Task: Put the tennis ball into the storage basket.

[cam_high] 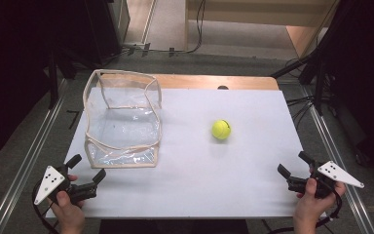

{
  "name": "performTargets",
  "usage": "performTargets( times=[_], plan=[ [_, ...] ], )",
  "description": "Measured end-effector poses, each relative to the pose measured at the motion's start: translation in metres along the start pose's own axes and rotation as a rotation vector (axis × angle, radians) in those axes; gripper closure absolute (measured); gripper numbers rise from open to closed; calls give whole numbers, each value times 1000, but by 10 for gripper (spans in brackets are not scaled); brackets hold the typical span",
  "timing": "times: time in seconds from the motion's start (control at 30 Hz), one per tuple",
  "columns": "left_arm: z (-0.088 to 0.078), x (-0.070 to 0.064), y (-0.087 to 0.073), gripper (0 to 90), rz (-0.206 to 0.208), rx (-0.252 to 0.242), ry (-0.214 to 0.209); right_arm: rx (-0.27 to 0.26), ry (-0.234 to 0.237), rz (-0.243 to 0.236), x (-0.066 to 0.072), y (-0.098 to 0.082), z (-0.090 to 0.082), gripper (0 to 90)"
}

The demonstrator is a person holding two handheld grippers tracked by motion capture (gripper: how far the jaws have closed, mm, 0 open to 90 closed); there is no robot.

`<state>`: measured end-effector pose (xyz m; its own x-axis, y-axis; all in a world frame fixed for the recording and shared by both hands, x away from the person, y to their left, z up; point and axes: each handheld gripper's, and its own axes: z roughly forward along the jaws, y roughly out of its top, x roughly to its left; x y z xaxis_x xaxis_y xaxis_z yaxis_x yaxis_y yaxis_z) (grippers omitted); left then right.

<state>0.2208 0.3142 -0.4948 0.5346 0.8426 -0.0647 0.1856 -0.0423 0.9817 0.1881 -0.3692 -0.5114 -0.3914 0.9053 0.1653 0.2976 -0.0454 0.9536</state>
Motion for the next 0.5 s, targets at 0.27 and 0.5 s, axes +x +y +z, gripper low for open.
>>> performTargets(
  times=[0.27, 0.5],
  plan=[
    [1, -1, 0, 0, 11, 3, 0, 51, 93, -66, 9, 13, 7, 0],
    [2, -2, 0, 0, 18, 9, -1, 123, 119, -114, 22, 25, 24, 0]
  ],
)
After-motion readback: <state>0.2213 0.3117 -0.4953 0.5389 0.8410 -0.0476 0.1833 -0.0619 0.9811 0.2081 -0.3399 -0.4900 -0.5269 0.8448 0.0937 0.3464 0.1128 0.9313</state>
